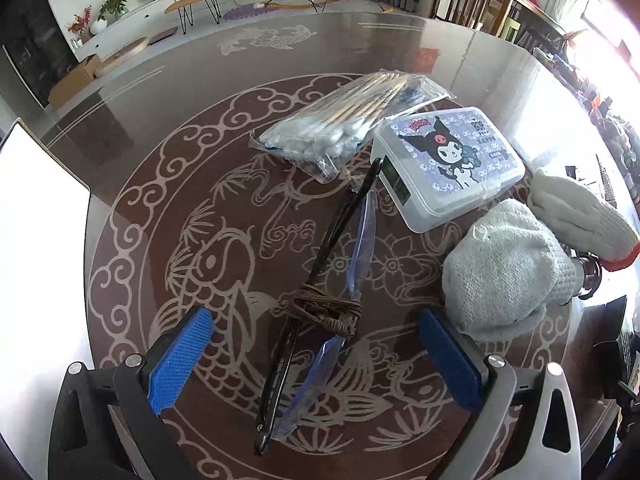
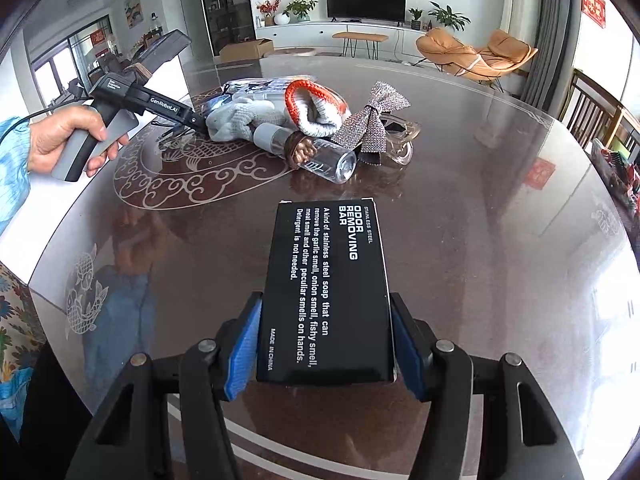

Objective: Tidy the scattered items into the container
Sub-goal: 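Grasp the glasses with the left gripper while the right gripper holds the soap box, then carry the soap box and glasses into the white box and release both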

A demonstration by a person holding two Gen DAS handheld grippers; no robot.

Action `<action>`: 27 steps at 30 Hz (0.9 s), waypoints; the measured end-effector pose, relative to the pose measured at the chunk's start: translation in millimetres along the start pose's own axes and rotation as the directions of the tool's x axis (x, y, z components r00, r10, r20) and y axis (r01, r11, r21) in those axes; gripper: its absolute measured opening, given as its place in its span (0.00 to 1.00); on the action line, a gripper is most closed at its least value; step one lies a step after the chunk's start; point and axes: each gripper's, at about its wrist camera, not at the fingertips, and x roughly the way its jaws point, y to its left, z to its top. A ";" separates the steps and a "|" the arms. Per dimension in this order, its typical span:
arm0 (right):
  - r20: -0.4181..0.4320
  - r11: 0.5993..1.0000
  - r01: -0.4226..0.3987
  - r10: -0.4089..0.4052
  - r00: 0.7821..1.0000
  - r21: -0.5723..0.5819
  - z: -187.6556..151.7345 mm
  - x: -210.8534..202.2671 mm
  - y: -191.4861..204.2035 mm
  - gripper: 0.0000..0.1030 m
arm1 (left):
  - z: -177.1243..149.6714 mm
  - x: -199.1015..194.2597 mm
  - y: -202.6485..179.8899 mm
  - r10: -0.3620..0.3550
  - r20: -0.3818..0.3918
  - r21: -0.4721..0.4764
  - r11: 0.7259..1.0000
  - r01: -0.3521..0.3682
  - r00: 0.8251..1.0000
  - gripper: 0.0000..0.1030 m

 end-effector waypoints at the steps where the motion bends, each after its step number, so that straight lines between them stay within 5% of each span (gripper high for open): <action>1: 0.000 1.000 0.001 -0.001 1.000 0.002 -0.2 -0.3 -0.5 0.58 | -0.9 -0.4 -2.0 -0.001 0.001 0.011 1.000 0.001 1.000 1.00; 5: 0.000 1.000 0.001 -0.001 1.000 0.013 -2.1 -2.6 -2.0 0.58 | -6.2 -10.8 -11.1 -0.021 0.035 0.056 0.998 0.019 0.999 0.75; 9: 0.007 1.000 0.007 -0.007 1.000 0.011 -1.9 -2.1 -1.3 0.58 | -17.0 -22.1 -15.2 -0.021 0.044 0.041 0.999 0.019 0.999 0.26; 14: 0.012 0.999 0.031 -0.031 0.999 -0.023 0.3 -0.9 3.7 0.58 | -50.5 -33.8 -28.2 -0.032 0.061 -0.012 0.999 0.032 0.998 0.26; 21: 0.011 1.000 -0.011 0.011 1.000 -0.025 -3.5 -3.8 23.0 0.58 | -148.3 -70.0 -86.7 -0.006 0.091 -0.121 0.992 0.017 0.996 0.26; 26: 0.051 0.997 0.023 -0.020 0.998 -0.072 3.9 5.0 46.4 0.59 | -162.3 -72.1 -101.9 0.045 0.127 -0.163 0.986 -0.024 0.991 0.36; 27: 0.054 0.996 0.032 -0.027 0.998 -0.080 6.1 7.9 49.5 0.59 | -162.6 -73.0 -101.8 0.038 0.128 -0.171 0.985 -0.016 0.991 0.47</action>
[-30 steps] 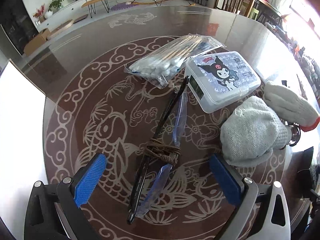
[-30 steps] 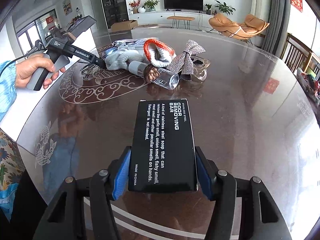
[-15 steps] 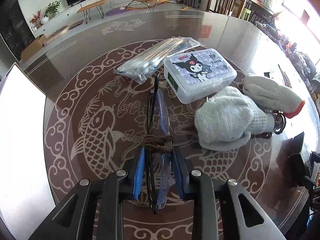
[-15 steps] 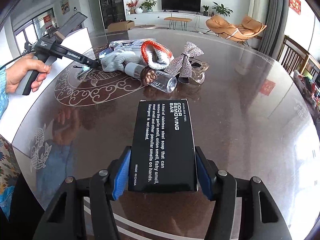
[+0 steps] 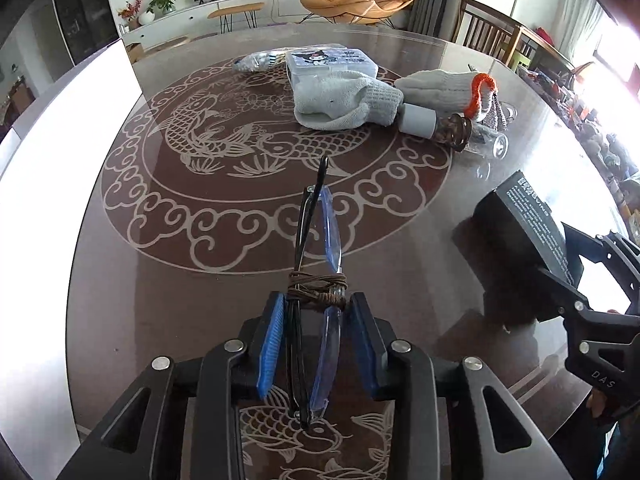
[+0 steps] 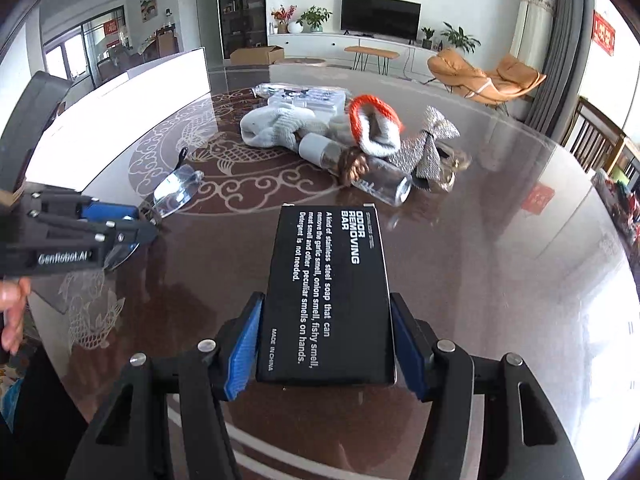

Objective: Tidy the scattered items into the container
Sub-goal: 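Carry the soap box and glasses into the white box and release both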

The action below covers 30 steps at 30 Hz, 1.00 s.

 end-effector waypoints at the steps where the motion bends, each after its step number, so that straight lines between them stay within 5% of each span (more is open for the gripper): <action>1: -0.006 1.000 0.010 -0.010 1.000 -0.011 1.8 3.1 2.6 0.60 | 1.1 0.9 -0.4 0.003 -0.004 -0.003 1.000 -0.003 1.000 0.64; 3: -0.019 0.999 0.032 -0.033 0.999 -0.028 4.9 8.3 5.1 0.62 | 2.0 7.3 -3.4 0.037 -0.010 0.007 0.999 -0.037 0.999 0.75; 6: -0.044 0.999 0.040 -0.040 0.998 -0.013 7.7 15.7 3.1 0.65 | -0.7 7.5 -3.6 0.046 0.011 -0.001 0.999 -0.046 0.999 0.76; 10: -0.068 0.997 0.011 -0.006 0.998 0.073 4.3 21.7 -5.6 0.66 | 0.6 15.7 1.1 0.067 -0.005 -0.039 0.997 -0.067 0.998 1.00; 20: -0.037 0.997 0.013 -0.010 0.999 0.073 -0.1 21.2 -5.6 0.68 | 2.4 19.5 3.7 0.072 -0.019 -0.053 0.996 -0.073 0.997 1.00; 21: -0.039 0.998 0.004 -0.001 0.999 0.063 0.4 21.3 -6.6 0.67 | 1.6 16.1 2.3 0.069 -0.003 -0.044 0.997 -0.069 0.998 0.82; 22: -0.044 0.999 0.000 0.002 0.999 0.055 0.8 20.6 -7.7 0.58 | 1.7 11.2 0.1 0.062 0.014 -0.031 0.998 -0.062 0.998 0.51; 24: -0.054 0.999 0.014 -0.011 0.998 0.044 0.3 18.2 -8.1 0.56 | 2.8 6.2 -3.0 0.039 0.015 -0.021 0.999 -0.038 0.999 0.24; 30: -0.004 0.989 -0.032 0.033 0.999 0.144 -4.5 -7.1 -17.0 0.56 | -10.4 -9.4 -6.3 -0.043 0.047 -0.062 0.997 0.045 0.998 0.24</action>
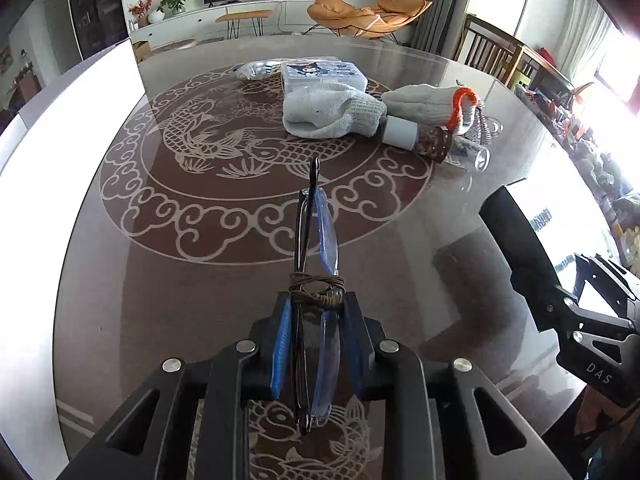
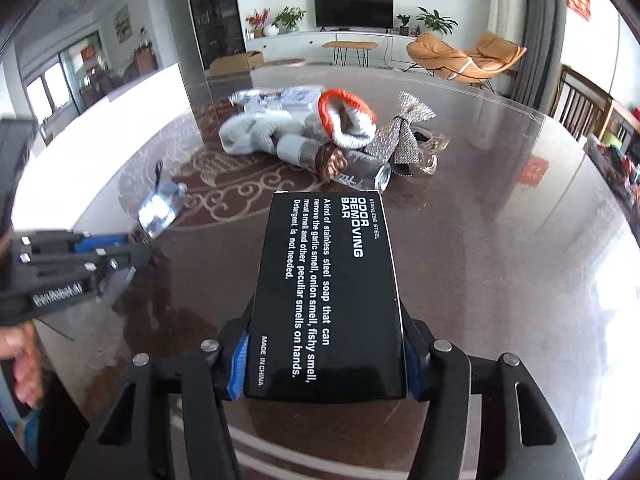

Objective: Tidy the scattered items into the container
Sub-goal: 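Carry the soap box and glasses into the white box and release both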

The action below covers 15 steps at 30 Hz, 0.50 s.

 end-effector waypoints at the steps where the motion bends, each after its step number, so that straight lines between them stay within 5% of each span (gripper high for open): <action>1: 0.003 1.000 -0.011 0.011 1.000 0.012 -1.2 -4.1 1.1 0.56 | -3.1 -2.1 -0.2 -0.012 0.000 -0.008 1.000 0.012 1.000 0.24; 9: -0.057 0.991 -0.128 0.127 0.990 -0.026 -3.0 0.0 52.5 0.56 | -17.2 -42.4 14.0 -0.033 0.038 -0.050 0.998 0.035 0.999 0.24; 15: 0.019 0.951 -0.239 0.247 0.969 -0.195 67.3 -22.2 135.6 0.56 | 9.9 -130.3 87.0 0.058 0.183 -0.093 0.995 -0.041 0.981 0.24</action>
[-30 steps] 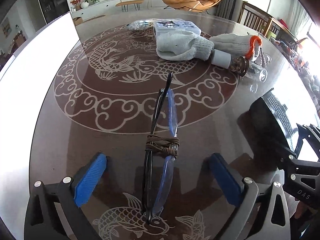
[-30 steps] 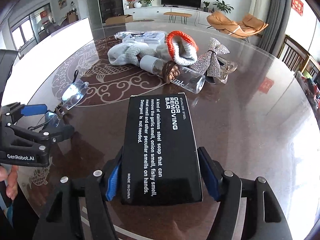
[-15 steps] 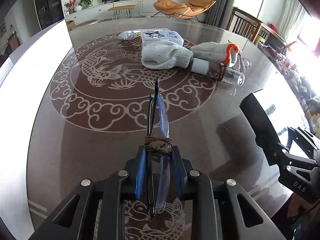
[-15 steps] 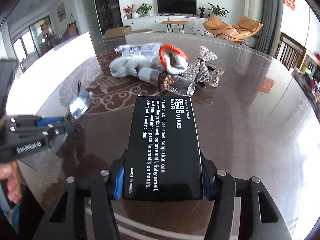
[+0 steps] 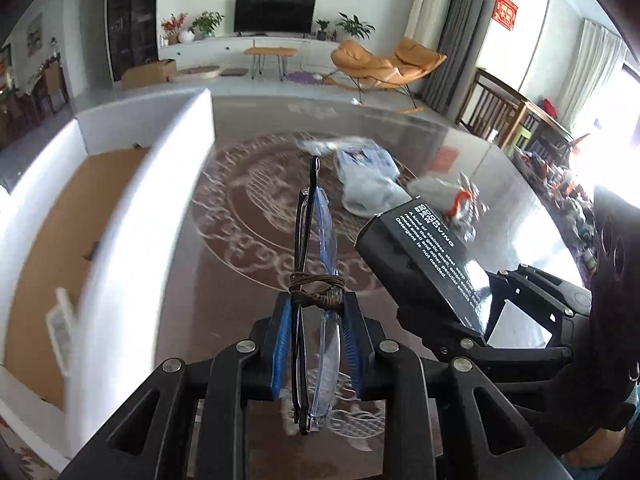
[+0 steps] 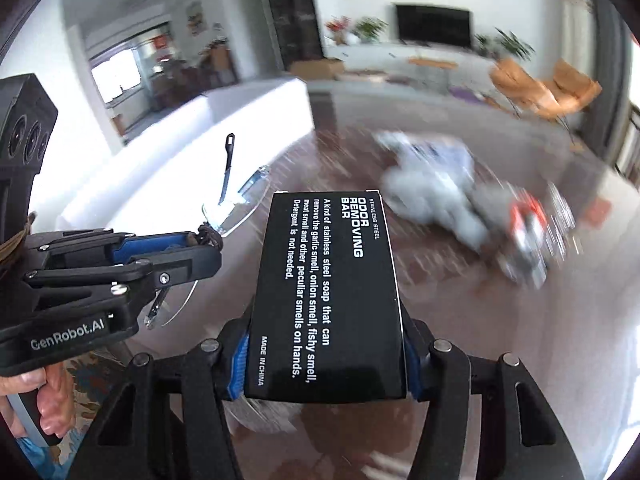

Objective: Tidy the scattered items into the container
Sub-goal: 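Carry the soap box and glasses into the white box and release both, then move both grippers back toward the remaining items on the table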

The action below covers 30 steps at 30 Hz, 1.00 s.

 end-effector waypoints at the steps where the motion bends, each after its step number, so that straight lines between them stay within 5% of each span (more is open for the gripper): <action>1: 0.019 0.999 -0.024 0.024 1.000 -0.036 20.2 2.0 16.4 0.56 | 7.4 -11.0 19.2 0.029 0.020 -0.016 0.999 -0.029 0.999 0.24; 8: 0.042 0.958 -0.156 0.170 0.984 -0.239 135.6 60.7 145.1 0.56 | 35.5 -38.6 180.3 0.253 0.017 -0.196 0.950 -0.245 0.967 0.24; 15: -0.100 0.927 -0.232 0.211 0.972 -0.295 164.8 158.6 233.8 0.57 | 13.6 1.0 269.7 0.329 -0.172 -0.283 0.886 -0.366 0.929 0.30; 18: -0.195 0.933 -0.220 0.169 0.966 -0.284 158.9 191.0 247.1 0.60 | 2.6 15.3 277.6 0.349 -0.228 -0.287 0.868 -0.405 0.909 0.57; 21: -0.176 0.932 -0.206 0.158 0.972 -0.297 158.7 198.6 251.2 0.66 | -4.8 16.7 277.7 0.372 -0.236 -0.302 0.850 -0.432 0.898 0.74; 30: -0.036 0.958 -0.212 0.209 0.977 -0.193 148.1 144.0 199.8 0.67 | -0.6 -23.0 211.8 0.395 -0.102 -0.213 0.888 -0.408 0.913 0.75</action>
